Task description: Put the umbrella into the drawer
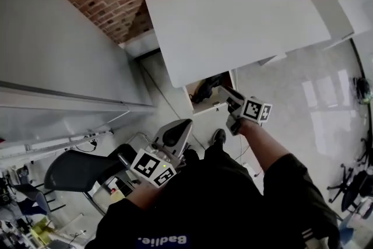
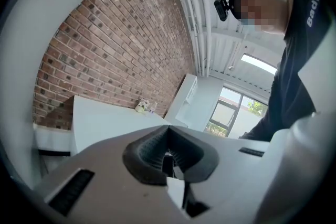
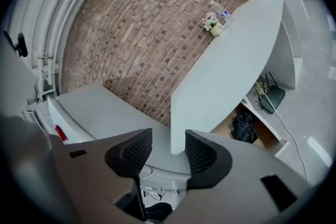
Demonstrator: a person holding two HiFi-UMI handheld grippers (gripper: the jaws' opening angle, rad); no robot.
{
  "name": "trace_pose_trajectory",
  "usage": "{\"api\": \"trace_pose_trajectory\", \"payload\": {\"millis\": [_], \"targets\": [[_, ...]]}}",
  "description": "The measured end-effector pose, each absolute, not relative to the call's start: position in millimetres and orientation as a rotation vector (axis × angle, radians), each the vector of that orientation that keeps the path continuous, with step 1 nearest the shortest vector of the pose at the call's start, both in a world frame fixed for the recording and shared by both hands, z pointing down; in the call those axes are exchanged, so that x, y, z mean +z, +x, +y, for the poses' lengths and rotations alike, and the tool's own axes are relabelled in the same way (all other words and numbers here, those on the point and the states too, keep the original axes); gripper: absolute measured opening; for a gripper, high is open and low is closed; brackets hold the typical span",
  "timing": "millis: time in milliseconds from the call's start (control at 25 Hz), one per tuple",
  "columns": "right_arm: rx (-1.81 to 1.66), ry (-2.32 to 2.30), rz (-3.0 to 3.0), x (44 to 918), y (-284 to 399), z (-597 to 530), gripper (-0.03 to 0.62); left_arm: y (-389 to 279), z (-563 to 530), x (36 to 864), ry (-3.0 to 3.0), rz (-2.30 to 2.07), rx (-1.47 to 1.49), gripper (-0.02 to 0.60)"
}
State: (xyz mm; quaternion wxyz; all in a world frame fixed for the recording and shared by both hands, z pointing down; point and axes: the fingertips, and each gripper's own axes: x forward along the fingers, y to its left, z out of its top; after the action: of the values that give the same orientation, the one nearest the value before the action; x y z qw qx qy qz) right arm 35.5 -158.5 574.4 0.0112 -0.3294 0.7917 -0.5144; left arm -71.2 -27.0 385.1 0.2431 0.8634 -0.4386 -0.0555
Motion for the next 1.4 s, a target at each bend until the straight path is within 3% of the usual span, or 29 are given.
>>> {"api": "trace_pose_trajectory", "payload": {"millis": [640,1400], "targets": [[-0.992,-0.895,2.829,406,67,-71,0.106,-24,-19,350,2.457,-1.032,-0.166,-0.003],[-0.569,-0.827,3.062,356,60,-12,0.029,9,-1,343,2.54,-0.936,-0.065,-0.003]]}}
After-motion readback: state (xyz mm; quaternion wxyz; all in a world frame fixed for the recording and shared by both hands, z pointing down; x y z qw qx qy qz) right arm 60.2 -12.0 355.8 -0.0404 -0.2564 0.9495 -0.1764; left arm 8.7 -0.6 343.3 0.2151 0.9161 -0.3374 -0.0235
